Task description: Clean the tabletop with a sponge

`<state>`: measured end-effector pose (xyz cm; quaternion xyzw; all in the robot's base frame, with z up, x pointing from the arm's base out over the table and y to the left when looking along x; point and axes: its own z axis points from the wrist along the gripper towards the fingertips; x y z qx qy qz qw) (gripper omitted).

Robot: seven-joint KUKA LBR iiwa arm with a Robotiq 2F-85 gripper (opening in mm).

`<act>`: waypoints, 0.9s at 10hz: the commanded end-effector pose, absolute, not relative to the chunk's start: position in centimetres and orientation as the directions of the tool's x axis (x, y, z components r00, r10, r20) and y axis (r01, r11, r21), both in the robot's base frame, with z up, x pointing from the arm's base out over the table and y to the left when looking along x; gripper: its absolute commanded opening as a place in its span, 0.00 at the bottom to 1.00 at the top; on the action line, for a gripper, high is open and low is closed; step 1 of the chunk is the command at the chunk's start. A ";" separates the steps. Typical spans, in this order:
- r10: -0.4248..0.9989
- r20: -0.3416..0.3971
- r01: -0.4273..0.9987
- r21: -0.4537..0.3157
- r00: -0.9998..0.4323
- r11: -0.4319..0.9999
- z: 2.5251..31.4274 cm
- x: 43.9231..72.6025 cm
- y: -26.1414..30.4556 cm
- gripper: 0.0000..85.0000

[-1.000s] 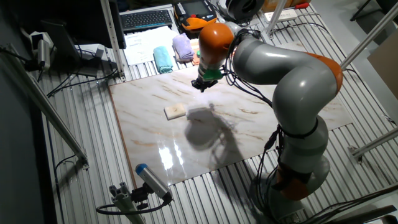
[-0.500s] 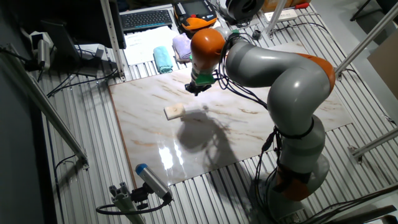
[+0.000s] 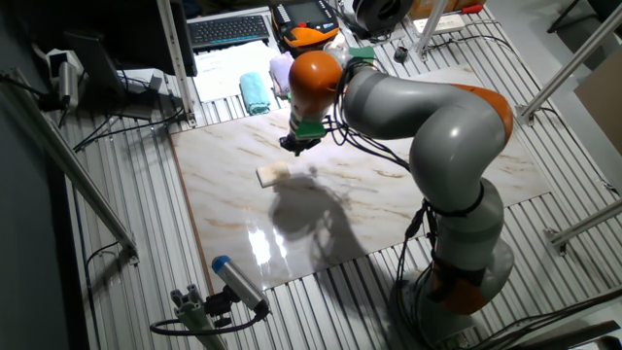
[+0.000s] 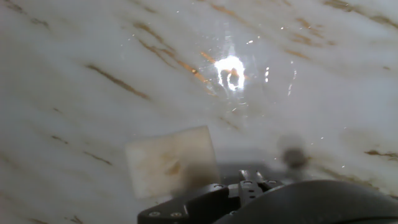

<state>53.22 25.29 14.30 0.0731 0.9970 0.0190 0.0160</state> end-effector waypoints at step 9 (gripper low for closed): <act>0.152 -0.038 0.151 0.039 -0.988 0.988 12.9 53.6 27.1 0.00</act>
